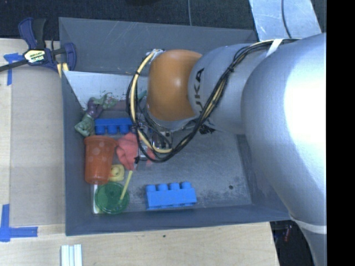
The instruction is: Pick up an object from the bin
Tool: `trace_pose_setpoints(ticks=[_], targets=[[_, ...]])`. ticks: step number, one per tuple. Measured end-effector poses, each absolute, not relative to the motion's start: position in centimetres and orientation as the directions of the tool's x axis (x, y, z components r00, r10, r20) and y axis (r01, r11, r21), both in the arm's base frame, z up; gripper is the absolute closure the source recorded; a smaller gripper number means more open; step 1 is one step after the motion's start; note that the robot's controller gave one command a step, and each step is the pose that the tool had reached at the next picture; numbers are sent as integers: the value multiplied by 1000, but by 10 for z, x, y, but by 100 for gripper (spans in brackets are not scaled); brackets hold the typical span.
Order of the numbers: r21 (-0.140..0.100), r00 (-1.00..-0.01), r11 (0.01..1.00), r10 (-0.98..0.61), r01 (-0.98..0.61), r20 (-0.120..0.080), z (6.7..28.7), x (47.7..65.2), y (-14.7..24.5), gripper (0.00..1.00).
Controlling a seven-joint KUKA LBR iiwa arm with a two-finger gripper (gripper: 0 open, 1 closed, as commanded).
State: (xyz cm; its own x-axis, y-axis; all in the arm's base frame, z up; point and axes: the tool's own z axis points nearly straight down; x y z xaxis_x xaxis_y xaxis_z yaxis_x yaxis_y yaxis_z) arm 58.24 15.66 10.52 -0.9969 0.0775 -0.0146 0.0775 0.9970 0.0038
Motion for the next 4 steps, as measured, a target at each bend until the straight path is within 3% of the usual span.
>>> trace_pose_setpoints(ticks=[1, 2, 3, 4], targets=[[5, -998, 998, -59, -59, -26, 73, 580, 171, 100], [5, -998, 998, -59, -59, -26, 73, 580, 171, 100], [3, -997, 997, -73, -73, -18, 128, 574, 169, 100], [2, -993, 993, -117, -117, -20, 166, 578, 167, 100]])
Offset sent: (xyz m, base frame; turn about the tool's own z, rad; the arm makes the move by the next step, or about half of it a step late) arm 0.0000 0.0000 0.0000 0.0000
